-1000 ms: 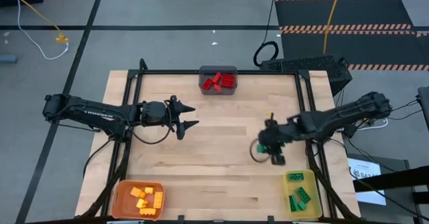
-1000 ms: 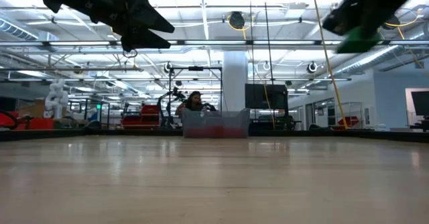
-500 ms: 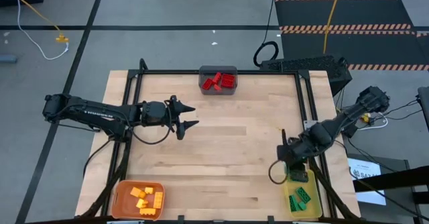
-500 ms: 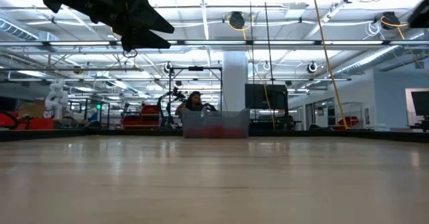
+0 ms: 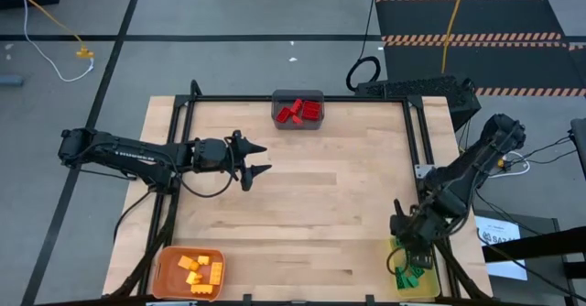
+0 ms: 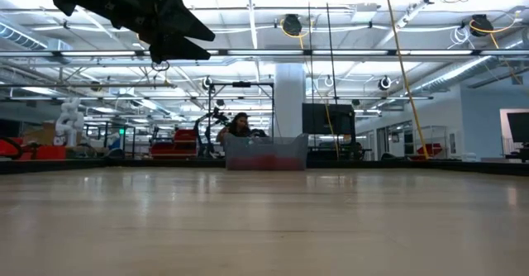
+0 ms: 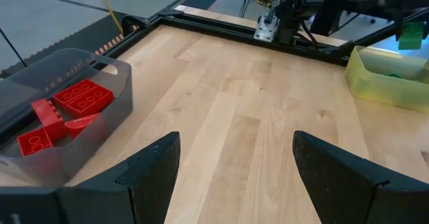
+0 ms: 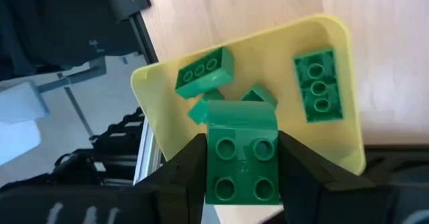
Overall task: Sort & place blocks by color
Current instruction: Put the green game piece into the yellow bin
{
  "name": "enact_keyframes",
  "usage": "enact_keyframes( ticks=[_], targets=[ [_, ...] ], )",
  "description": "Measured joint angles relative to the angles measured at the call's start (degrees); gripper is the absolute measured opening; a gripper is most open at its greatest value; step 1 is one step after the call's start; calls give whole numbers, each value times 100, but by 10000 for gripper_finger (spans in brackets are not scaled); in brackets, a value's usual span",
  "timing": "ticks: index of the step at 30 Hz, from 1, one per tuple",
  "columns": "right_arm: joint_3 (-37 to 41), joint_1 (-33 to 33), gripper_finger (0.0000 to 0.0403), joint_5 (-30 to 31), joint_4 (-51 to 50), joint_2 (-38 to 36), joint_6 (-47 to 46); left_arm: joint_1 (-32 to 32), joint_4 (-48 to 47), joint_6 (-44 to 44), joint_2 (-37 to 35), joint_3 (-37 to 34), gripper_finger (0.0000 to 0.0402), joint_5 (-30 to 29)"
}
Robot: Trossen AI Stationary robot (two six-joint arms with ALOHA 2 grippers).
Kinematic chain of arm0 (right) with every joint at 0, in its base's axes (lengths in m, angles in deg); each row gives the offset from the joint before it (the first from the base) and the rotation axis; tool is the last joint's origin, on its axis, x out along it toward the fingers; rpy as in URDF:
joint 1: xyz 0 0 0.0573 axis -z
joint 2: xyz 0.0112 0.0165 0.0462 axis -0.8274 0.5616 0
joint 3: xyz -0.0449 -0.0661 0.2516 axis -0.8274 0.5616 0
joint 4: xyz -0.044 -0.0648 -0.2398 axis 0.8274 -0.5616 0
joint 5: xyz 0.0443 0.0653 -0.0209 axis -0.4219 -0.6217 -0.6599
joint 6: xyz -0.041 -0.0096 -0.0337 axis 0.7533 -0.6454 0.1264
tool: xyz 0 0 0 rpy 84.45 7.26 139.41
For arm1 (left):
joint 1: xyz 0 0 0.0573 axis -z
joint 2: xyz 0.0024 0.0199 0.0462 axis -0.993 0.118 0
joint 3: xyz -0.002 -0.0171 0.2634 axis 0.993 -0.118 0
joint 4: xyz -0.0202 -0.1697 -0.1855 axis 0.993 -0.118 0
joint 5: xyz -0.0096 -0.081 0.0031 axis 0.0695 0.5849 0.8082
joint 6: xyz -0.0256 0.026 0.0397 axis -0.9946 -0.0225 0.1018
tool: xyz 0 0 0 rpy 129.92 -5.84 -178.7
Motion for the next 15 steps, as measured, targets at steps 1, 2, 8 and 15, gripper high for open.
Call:
enact_keyframes(
  ticks=[1, 2, 8, 15],
  targets=[
    [0, -77, 121, 69, 76, 58, -47, 0, 0, -1, 0, 0, 285, 0],
    [0, -145, 121, 84, 152, 129, -102, 0, -1, -2, 0, 0, 285, 0],
    [171, -429, 121, 64, 637, 504, -439, 0, 0, 13, 0, 0, 285, 0],
    [503, -745, 121, 62, 969, 629, -860, 0, 0, 47, 0, 0, 285, 0]
  ],
)
